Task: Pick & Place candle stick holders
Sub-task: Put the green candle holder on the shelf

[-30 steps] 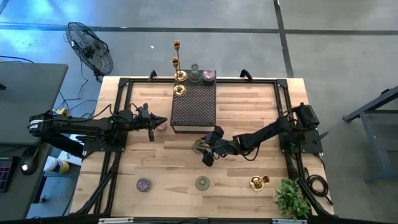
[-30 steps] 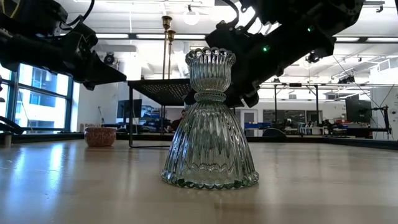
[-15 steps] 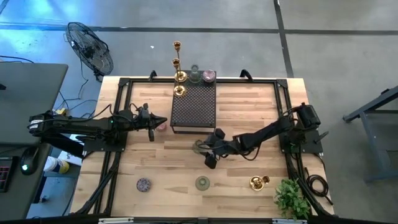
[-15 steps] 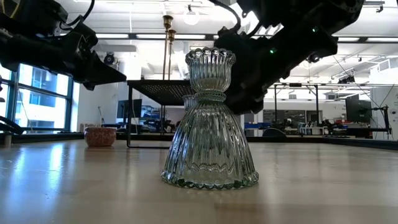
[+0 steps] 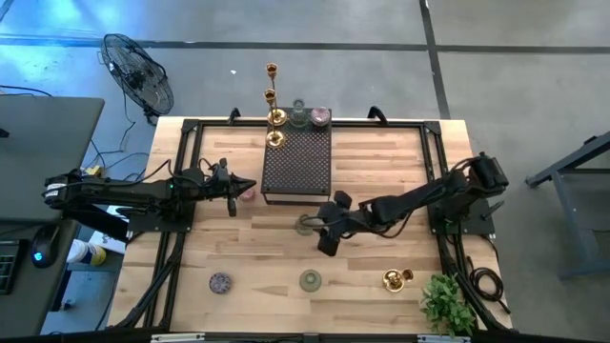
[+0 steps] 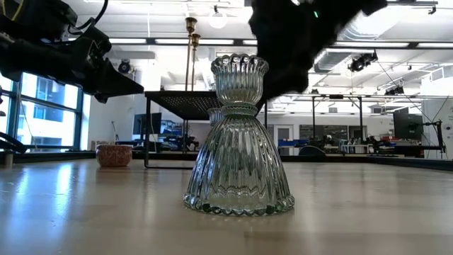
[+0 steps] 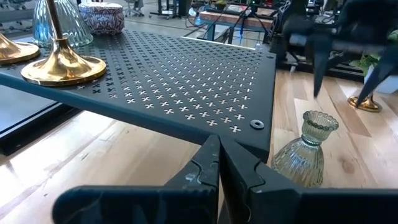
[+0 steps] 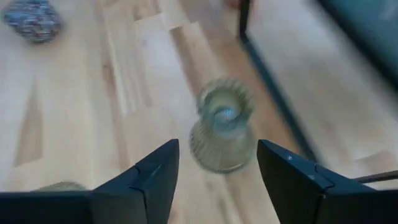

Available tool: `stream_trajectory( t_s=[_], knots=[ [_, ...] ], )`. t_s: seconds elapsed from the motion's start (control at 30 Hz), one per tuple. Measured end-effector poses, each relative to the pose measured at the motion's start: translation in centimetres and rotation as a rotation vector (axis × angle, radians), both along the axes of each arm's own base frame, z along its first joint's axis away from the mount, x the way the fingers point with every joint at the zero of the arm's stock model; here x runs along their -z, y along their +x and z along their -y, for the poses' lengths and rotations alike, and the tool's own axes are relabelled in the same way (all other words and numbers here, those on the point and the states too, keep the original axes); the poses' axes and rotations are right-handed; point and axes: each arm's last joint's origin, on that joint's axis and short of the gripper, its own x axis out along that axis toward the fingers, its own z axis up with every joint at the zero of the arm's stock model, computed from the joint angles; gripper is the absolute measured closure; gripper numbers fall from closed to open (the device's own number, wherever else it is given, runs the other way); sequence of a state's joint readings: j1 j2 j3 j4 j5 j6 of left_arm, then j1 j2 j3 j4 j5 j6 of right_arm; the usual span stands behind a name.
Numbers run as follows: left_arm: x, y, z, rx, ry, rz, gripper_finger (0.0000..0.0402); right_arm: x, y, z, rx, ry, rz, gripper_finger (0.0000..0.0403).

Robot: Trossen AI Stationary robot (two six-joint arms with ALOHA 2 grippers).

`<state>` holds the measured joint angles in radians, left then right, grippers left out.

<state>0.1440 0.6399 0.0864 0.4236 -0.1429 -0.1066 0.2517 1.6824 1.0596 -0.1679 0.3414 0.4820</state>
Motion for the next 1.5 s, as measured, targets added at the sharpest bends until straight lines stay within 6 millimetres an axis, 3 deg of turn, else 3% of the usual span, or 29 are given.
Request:
stream_trajectory(
  t_s=[0.2, 0.4, 0.53, 0.87, 1.13, 1.5],
  knots=[
    [0.0, 0.0, 0.0, 0.0, 0.0, 0.0, 0.0401, -3.2, 1.8, 0.0, -0.02, -0.037, -0.078, 0.0167],
    [0.0, 0.0, 0.0, 0.0, -0.003, 0.001, 0.0401, -2.0, 3.5, 0.9, -0.052, -0.004, -0.161, 0.011],
    [0.0, 0.0, 0.0, 0.0, -0.003, 0.001, 0.0401, -1.9, 4.1, 1.1, -0.084, -0.035, -0.156, 0.0092],
    [0.0, 0.0, 0.0, 0.0, -0.003, 0.0, 0.0401, 0.6, 5.5, 1.6, -0.15, -0.116, -0.182, 0.0091],
    [0.0, 0.0, 0.0, 0.0, -0.003, -0.002, 0.0401, 0.5, 5.8, 1.9, -0.181, -0.152, -0.164, 0.0096],
    [0.0, 0.0, 0.0, 0.0, -0.004, -0.004, 0.0401, 0.8, 5.9, 1.9, -0.195, -0.148, -0.172, 0.017]
  ],
)
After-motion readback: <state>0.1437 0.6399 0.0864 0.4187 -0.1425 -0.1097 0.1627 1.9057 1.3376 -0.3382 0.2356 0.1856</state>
